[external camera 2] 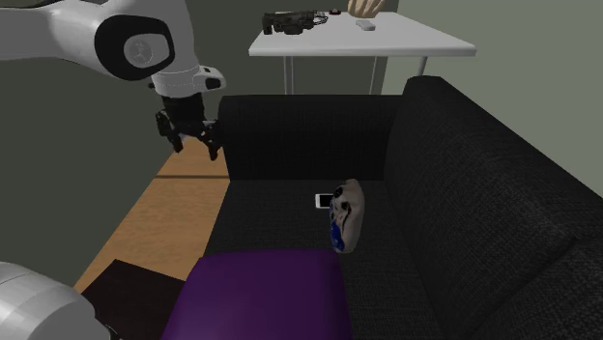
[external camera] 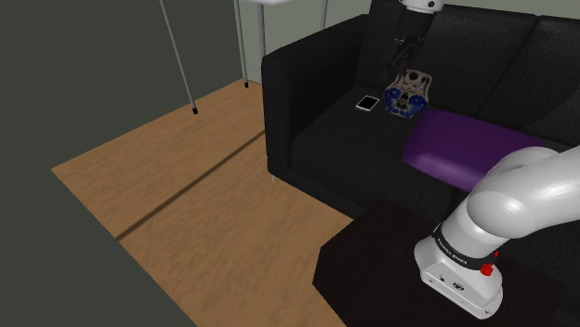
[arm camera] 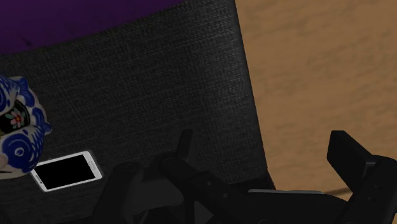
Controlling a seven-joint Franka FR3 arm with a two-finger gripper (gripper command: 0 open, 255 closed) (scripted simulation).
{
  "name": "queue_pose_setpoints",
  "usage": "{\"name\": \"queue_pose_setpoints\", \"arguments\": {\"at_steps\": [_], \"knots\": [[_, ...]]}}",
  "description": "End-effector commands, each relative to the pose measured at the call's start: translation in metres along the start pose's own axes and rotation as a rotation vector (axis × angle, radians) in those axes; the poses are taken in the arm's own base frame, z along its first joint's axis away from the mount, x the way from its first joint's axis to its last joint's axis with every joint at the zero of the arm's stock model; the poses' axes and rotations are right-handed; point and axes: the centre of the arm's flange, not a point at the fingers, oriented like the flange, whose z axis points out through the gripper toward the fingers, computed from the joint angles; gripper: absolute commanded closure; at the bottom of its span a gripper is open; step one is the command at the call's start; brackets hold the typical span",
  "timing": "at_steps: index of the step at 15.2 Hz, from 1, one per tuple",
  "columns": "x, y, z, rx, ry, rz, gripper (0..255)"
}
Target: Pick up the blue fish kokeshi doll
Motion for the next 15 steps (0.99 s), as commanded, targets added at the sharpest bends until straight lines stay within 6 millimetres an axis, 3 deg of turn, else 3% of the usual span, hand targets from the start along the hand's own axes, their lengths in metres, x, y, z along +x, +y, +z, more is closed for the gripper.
{"name": "queue_pose_setpoints", "arguments": {"at_steps": [1,15], "knots": [[0.005,0.029,0.004,0.003,0.001,-0.006,0],[0.061,0.207,0.036,0.036,0.007,-0.039,0]]}}
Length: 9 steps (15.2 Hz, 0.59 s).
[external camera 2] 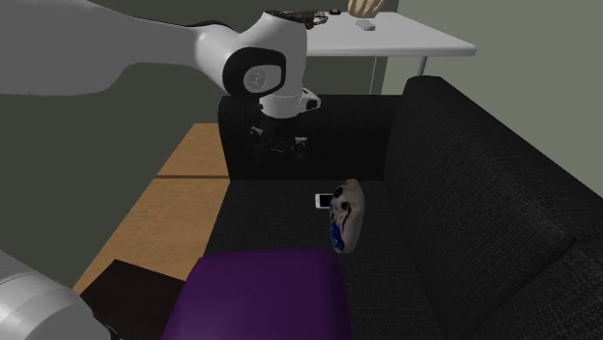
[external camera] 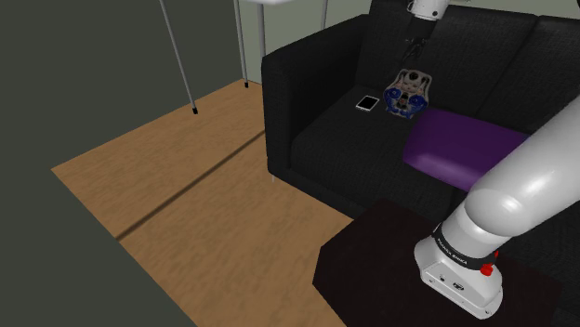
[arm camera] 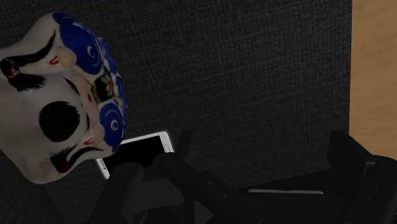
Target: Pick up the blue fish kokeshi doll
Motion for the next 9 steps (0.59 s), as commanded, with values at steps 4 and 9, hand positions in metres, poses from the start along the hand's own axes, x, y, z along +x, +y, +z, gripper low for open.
{"name": "queue_pose_setpoints", "arguments": {"at_steps": [4,9], "knots": [[0.019,0.066,0.010,0.011,0.002,-0.014,0],[0.038,0.130,0.022,0.022,0.004,-0.026,0]]}}
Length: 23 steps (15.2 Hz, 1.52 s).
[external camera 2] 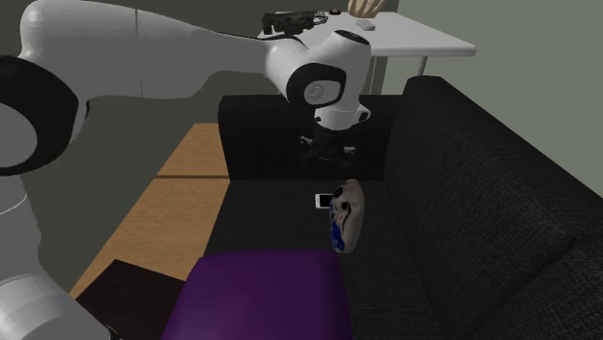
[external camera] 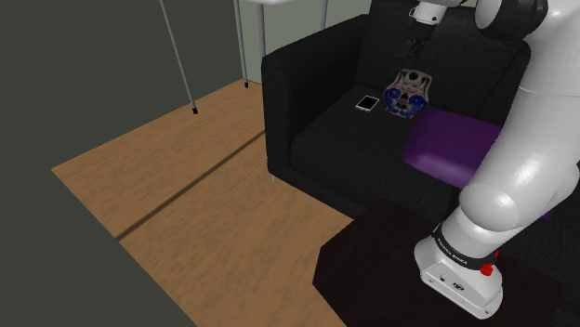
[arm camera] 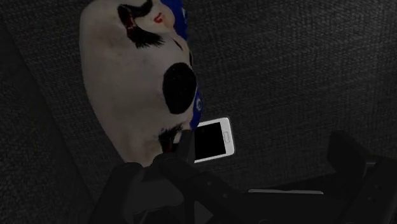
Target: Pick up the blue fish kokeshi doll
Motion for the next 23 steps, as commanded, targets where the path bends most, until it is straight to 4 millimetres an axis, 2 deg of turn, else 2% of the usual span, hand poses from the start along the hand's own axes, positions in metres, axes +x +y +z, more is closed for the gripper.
{"name": "queue_pose_setpoints", "arguments": {"at_steps": [1,5,6,13,15,16,23], "knots": [[0.008,0.027,0.002,0.005,0.001,-0.008,0],[0.024,0.078,0.011,0.015,0.003,-0.017,0],[0.025,0.083,0.012,0.016,0.003,-0.018,0],[0.023,0.088,0.052,0.016,0.003,-0.018,0],[0.023,0.088,0.052,0.016,0.003,-0.018,0],[0.022,0.088,0.052,0.016,0.003,-0.018,255],[0.021,0.088,0.052,0.016,0.003,-0.018,255]]}}
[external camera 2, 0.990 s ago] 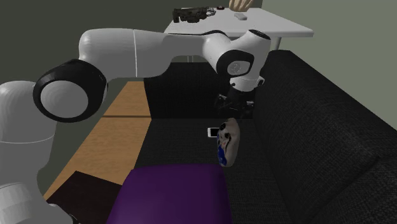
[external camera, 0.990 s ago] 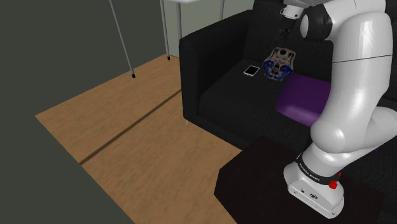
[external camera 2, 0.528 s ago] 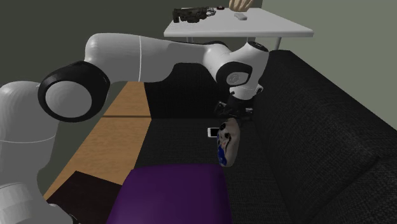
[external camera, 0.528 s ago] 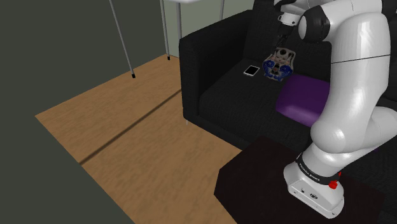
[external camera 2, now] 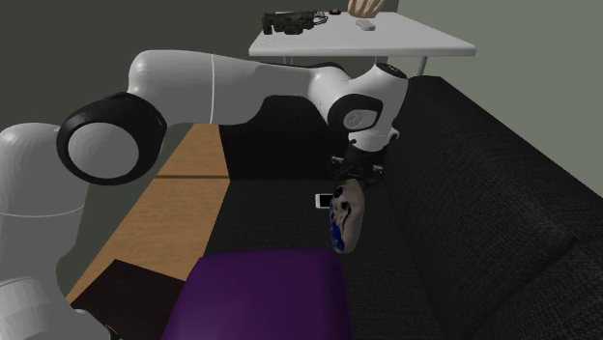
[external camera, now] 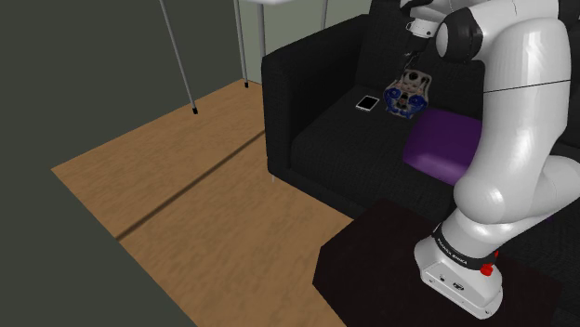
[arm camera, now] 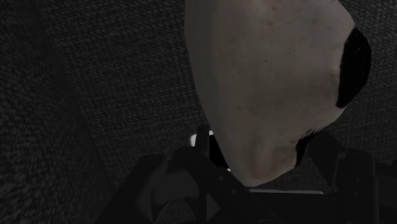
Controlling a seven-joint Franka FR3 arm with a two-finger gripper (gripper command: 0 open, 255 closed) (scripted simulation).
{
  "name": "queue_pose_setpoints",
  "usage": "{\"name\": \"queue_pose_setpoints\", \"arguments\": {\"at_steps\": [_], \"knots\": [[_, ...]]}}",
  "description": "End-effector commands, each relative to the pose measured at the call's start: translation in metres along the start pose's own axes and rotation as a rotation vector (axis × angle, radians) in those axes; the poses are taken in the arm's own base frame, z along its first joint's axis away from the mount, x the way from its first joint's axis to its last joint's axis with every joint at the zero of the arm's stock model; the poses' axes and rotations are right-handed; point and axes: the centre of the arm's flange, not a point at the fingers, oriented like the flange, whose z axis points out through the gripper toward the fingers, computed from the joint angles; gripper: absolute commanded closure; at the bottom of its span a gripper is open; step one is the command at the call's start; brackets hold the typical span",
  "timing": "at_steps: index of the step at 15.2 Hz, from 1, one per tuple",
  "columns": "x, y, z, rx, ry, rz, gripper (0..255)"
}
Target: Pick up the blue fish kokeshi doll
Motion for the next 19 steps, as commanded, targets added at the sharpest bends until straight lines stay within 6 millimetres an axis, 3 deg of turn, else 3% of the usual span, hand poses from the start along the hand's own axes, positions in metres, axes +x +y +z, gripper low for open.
{"name": "queue_pose_setpoints", "arguments": {"at_steps": [1,17,19], "knots": [[-0.001,0.001,0.001,0.001,-0.003,0.002,255],[0.005,-0.011,-0.077,0.002,-0.003,0.002,255],[0.005,-0.011,-0.078,0.002,-0.003,0.002,255]]}}
